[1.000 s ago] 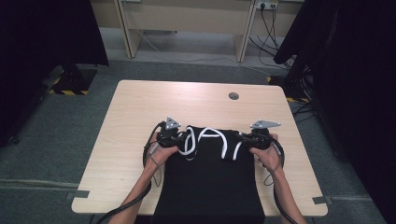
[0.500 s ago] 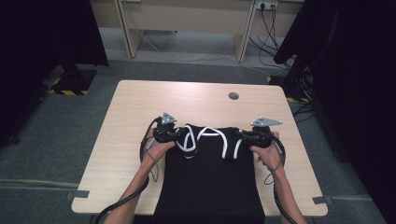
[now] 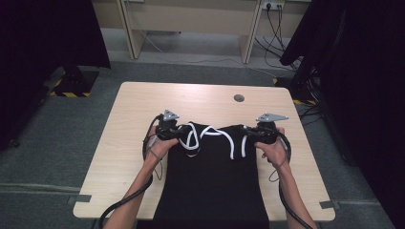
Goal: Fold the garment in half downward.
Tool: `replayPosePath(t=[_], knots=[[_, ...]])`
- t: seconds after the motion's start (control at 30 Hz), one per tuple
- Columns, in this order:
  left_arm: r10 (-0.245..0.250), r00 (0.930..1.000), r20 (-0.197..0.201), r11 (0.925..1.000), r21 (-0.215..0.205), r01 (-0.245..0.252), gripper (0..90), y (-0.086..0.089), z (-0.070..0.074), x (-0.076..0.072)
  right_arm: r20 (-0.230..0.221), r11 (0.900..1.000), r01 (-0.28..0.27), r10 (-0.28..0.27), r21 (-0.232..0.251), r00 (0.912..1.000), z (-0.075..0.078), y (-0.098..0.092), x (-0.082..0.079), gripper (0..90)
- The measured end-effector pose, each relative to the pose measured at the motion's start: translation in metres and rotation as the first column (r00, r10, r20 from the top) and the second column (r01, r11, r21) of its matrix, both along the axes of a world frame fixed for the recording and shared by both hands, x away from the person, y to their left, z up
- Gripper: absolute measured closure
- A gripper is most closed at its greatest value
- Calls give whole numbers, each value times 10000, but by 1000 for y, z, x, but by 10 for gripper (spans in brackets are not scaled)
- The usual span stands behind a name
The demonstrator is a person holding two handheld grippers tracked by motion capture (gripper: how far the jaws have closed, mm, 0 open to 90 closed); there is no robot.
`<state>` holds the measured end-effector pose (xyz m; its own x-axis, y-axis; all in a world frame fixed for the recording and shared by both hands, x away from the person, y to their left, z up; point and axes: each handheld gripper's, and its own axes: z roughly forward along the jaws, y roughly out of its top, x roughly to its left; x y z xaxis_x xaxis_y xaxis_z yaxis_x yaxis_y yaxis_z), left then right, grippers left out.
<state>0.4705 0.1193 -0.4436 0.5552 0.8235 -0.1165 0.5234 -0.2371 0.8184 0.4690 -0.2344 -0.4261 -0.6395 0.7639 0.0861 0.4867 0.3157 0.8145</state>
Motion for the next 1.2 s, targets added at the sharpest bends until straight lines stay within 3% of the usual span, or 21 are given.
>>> replayPosePath(t=[0.33, 0.63, 0.87, 0.97, 1.1, 1.2], knots=[[148, 9998, 148, 9998, 122, -150, 831, -7, 15, 17, 43, 9997, 229, -228, -107, 9997, 9, 4, 16, 837], [429, 9991, -38, 9991, -56, -429, 830, -11, 30, 37, -303, 9984, 552, -555, -83, 9980, 16, 1, 38, 836], [731, 9973, 94, 9966, -398, -727, 830, -8, 44, 45, -2, 9985, 551, -551, -61, 9985, 38, 7, 48, 836], [695, 9969, 377, 9965, -487, -676, 829, -7, 50, 41, 258, 9987, 494, -491, -86, 9985, 48, 11, 49, 836], [587, 9960, 678, 9959, -733, -537, 829, -1, 48, 24, 553, 9998, 199, -199, -6, 9983, 49, 14, 38, 836], [418, 9950, 910, 9983, -443, -379, 829, -1, 38, 7, 679, 10000, -18, 21, -41, 9977, 42, 14, 22, 836]])
